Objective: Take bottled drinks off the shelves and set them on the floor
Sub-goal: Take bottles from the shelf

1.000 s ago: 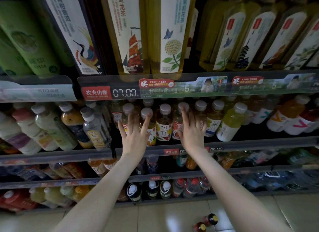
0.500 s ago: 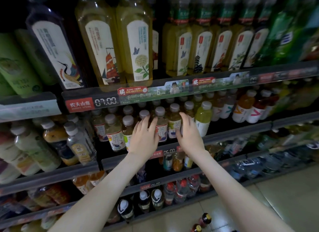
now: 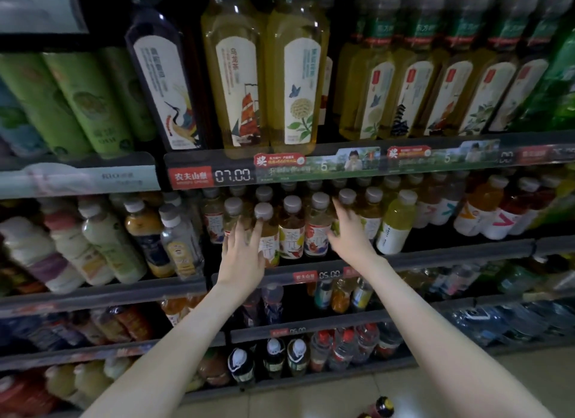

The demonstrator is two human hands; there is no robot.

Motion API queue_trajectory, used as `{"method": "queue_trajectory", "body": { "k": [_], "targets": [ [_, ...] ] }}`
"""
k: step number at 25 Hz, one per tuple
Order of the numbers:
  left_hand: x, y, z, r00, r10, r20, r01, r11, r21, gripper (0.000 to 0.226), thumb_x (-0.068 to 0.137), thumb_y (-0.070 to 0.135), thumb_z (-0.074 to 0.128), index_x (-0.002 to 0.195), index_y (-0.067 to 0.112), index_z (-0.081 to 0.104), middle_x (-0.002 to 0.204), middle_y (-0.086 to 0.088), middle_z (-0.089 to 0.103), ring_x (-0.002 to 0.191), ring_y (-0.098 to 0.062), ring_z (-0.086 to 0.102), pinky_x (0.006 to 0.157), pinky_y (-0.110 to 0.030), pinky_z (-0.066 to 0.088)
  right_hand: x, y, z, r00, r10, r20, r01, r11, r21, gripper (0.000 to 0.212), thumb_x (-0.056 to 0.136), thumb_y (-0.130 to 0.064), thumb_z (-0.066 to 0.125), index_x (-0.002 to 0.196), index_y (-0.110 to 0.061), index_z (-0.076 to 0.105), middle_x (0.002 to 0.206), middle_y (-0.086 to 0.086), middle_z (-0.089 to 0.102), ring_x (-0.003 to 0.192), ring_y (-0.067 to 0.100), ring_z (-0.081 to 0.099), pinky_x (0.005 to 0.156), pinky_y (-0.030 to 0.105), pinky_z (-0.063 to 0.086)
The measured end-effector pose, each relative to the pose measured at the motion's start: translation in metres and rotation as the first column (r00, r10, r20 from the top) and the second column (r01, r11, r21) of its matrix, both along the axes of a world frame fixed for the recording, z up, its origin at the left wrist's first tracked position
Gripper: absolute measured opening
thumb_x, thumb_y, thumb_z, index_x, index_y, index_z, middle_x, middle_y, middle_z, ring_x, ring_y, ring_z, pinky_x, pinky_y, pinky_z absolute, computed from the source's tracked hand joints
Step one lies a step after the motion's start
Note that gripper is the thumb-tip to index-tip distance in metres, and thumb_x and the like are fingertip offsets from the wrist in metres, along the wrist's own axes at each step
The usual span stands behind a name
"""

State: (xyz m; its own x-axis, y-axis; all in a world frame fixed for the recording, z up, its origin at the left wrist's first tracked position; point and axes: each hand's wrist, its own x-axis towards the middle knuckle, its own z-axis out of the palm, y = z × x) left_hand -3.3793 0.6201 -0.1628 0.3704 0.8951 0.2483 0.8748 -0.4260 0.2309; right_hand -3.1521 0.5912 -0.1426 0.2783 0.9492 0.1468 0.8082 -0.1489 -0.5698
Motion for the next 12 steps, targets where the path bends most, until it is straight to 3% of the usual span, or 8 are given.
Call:
{"method": "queue_trajectory", "body": {
  "k": [3,4,6,8,12],
  "targets": [
    [0.003,0.014,0.003,0.997,0.076,0.026,-0.076,0.997,-0.004,0.075,0.094,0.011,0.046,0.152,0.021,0.0,0.155,-0.022,-0.001,0.14,-0.041,0.011,0.114,-0.046,0.021,0.008,0.032,0.007,0.983,0.076,0.167,-0.057,0.991,-0.118,0.086,0.095,-0.025,0.055,0.153,-0.027,-0.009,0.159,0.012,0.011,0.139,0.032,0.031,0.103,0.04,0.041],
    [0.003,0.021,0.004,0.995,0.101,0.012,-0.101,0.995,-0.011,0.078,0.093,0.009,0.048,0.152,0.021,-0.001,0.156,-0.02,-0.005,0.141,-0.04,0.009,0.114,-0.047,0.021,0.011,0.038,0.005,0.975,0.131,0.181,-0.099,0.979,-0.176,0.086,0.096,-0.026,0.054,0.152,-0.03,-0.011,0.157,0.014,0.02,0.128,0.033,0.044,0.09,0.039,0.049],
    [0.003,0.034,0.009,0.991,0.132,-0.016,-0.132,0.991,0.003,0.078,0.09,0.006,0.047,0.152,0.02,0.002,0.157,-0.017,-0.007,0.143,-0.038,0.006,0.115,-0.049,0.019,0.017,0.043,0.001,0.964,0.194,0.18,-0.15,0.961,-0.231,0.08,0.097,-0.028,0.051,0.151,-0.033,-0.008,0.142,0.017,0.044,0.096,0.028,0.061,0.068,0.035,0.049],
    [0.0,0.047,0.009,0.989,0.139,-0.046,-0.139,0.99,-0.001,0.079,0.088,0.001,0.045,0.152,0.019,0.002,0.158,-0.013,-0.006,0.143,-0.036,0.005,0.116,-0.05,0.016,0.022,0.041,0.001,0.965,0.197,0.172,-0.164,0.968,-0.19,0.075,0.097,-0.031,0.051,0.152,-0.032,0.001,0.142,0.014,0.045,0.096,0.027,0.061,0.071,0.035,0.051],
    [-0.005,0.067,0.009,0.991,0.075,-0.112,-0.078,0.997,-0.019,0.076,0.086,-0.006,0.043,0.152,0.014,0.009,0.156,-0.014,0.002,0.141,-0.04,0.004,0.115,-0.045,0.017,0.024,0.035,0.009,0.945,0.258,0.202,-0.22,0.956,-0.193,0.075,0.094,-0.037,0.057,0.151,-0.031,0.009,0.153,0.011,0.03,0.124,0.033,0.05,0.089,0.039,0.049]
  ]
}}
